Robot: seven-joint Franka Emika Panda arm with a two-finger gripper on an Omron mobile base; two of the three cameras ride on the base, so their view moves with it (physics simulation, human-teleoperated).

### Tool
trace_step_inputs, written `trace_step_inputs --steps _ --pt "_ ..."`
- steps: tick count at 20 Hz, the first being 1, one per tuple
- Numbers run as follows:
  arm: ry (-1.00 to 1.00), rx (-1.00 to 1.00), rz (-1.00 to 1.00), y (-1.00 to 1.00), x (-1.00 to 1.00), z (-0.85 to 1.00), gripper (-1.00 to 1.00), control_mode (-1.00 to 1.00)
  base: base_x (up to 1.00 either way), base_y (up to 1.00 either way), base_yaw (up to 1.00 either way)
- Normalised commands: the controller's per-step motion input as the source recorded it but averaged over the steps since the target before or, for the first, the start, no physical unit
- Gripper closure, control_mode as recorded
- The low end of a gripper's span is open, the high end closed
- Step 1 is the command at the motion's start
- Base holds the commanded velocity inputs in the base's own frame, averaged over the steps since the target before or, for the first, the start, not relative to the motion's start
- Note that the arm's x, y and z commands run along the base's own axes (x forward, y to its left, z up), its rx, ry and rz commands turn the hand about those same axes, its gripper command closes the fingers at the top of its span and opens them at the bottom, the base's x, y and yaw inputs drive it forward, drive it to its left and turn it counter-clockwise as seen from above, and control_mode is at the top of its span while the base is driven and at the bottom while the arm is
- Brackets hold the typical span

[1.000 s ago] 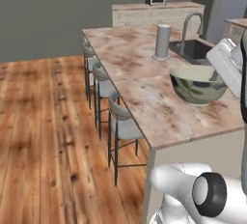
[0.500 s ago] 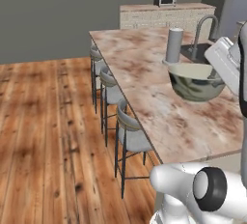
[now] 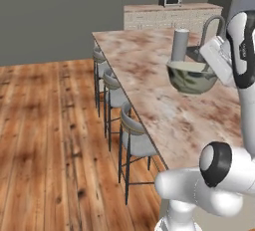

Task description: Pick up the bowls from the cabinet and place each bowl in front of a stool on the dining counter.

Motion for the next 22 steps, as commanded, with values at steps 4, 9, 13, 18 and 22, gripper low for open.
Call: trace_step_inputs --steps 4,9,13,18,22 --pt "0.00 0.02 0.00 -0.12 1.00 -0.47 1.00 -1.00 0.00 0.00 0.00" --pt "0.00 0.00 0.00 -0.10 1.00 -0.76 1.00 -1.00 0.00 0.00 0.00" --pt "0.00 0.00 0.00 -0.06 1.00 -0.94 1.00 -1.00 0.00 0.00 0.00" --pt "0.00 0.01 0.00 0.00 0.79 -0.93 1.00 -1.00 0.00 0.00 0.00" --pt "-0.01 0.01 0.00 0.00 0.62 -0.72 1.00 -1.00 0.00 0.00 0.00"
